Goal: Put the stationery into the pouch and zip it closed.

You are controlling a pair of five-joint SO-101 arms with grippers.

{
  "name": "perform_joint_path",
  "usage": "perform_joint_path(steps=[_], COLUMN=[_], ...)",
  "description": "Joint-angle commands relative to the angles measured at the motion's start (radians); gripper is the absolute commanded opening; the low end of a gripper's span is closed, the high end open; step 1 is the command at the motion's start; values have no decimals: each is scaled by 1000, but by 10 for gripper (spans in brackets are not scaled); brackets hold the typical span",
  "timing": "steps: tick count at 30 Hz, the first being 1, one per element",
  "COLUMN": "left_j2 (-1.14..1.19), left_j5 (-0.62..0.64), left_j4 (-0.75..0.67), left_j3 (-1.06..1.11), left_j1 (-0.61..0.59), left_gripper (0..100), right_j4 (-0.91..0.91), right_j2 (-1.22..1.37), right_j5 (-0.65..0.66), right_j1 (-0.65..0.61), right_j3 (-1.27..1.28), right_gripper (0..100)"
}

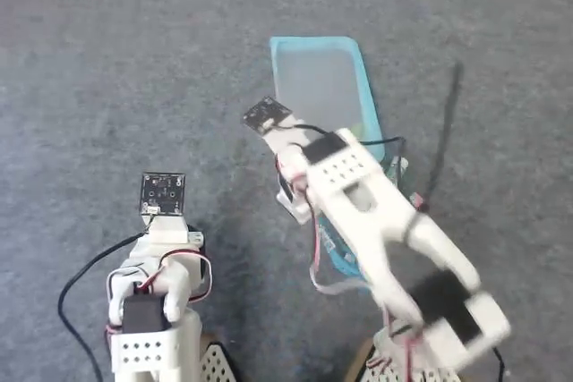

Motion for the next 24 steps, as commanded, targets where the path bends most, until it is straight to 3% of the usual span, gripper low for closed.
perform_joint_path(steps=[1, 11, 24], left_j2=[-17, -17, -17], left_j5=[17, 17, 17], left_j4=[5, 5, 5], left_j3=[-10, -10, -10], left_j1=[-6, -6, -6], left_gripper=[13, 13, 13], right_j4=[-25, -15, 74], right_j2=[-260, -605, -676], right_j5=[44, 86, 84], right_j1=[-5, -5, -122], right_j3=[97, 261, 86], right_gripper=[6, 7, 6])
